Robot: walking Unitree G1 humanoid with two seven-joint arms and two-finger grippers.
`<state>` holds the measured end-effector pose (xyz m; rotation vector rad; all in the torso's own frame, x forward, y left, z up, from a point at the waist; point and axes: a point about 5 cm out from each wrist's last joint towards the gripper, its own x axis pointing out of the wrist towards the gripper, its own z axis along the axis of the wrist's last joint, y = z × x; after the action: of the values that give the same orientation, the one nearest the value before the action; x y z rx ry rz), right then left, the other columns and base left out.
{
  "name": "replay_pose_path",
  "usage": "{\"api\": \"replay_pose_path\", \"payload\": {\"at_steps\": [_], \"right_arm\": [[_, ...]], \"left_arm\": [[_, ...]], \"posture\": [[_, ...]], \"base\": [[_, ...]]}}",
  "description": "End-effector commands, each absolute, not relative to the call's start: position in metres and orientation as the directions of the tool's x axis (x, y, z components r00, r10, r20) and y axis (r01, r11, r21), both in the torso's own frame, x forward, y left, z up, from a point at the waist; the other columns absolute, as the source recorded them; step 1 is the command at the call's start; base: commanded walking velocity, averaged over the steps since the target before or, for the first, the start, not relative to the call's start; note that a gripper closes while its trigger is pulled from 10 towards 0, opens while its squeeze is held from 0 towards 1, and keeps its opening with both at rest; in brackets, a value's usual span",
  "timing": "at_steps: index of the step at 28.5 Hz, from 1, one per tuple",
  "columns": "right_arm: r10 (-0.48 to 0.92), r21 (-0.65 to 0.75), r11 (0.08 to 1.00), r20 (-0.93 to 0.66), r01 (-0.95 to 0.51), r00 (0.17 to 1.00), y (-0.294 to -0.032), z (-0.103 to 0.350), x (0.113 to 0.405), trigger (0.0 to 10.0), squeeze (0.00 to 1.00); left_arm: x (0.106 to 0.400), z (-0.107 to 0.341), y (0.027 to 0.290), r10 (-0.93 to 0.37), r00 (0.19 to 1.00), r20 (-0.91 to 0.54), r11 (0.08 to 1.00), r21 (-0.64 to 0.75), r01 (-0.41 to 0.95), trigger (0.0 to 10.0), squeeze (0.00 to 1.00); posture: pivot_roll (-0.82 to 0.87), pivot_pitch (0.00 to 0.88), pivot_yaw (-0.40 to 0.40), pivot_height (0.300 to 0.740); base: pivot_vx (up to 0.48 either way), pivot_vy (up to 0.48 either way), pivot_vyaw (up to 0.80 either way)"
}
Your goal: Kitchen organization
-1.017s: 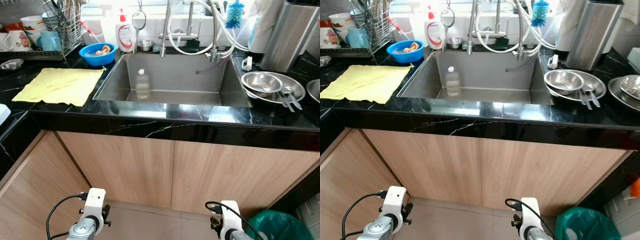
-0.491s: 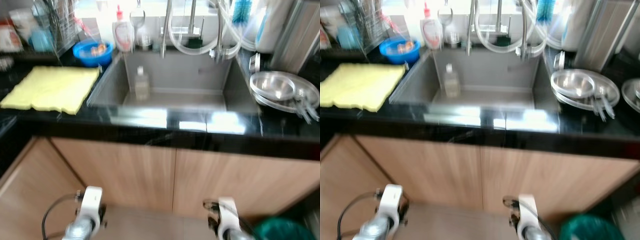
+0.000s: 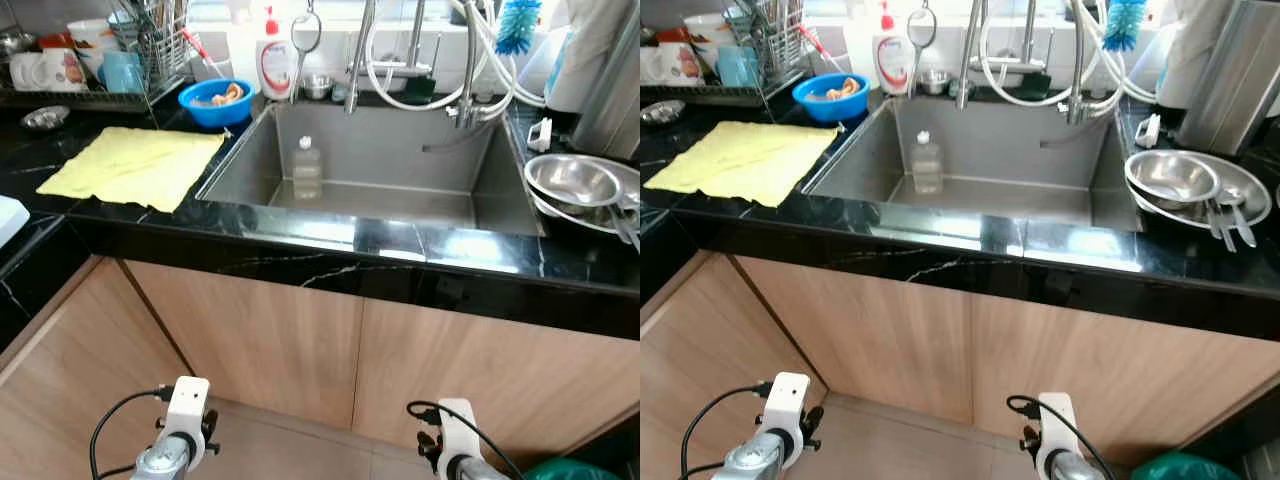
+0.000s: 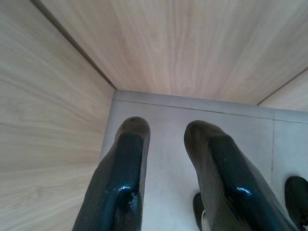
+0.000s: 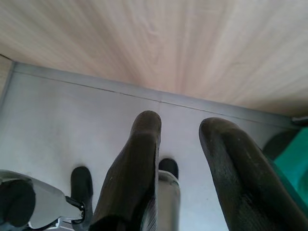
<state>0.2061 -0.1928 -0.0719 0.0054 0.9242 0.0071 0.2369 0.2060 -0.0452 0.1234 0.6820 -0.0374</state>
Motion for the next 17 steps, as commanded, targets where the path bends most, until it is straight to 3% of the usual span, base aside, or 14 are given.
{"api": "replay_pose_path", "payload": {"at_steps": [1,17], "right_arm": [[0.012,0.014,1.000,-0.802,-0.001,0.597,-0.1923,-0.0736,0.2030,10.0,0.00],[0.020,0.030,1.000,-0.788,0.005,0.615,-0.1925,-0.0723,0.2045,10.0,0.00]], "left_arm": [[0.2337,-0.0474,0.2059,0.002,0.770,-0.639,0.992,0.100,0.081,10.0,0.00],[0.2325,-0.0484,0.2058,0.011,0.766,-0.643,0.990,0.117,0.083,10.0,0.00]], "posture": [[-0.05,0.000,0.046,0.681],[-0.04,0.000,0.040,0.681]], "base": [[0.000,0.000,0.00],[0.000,0.000,0.00]]}}
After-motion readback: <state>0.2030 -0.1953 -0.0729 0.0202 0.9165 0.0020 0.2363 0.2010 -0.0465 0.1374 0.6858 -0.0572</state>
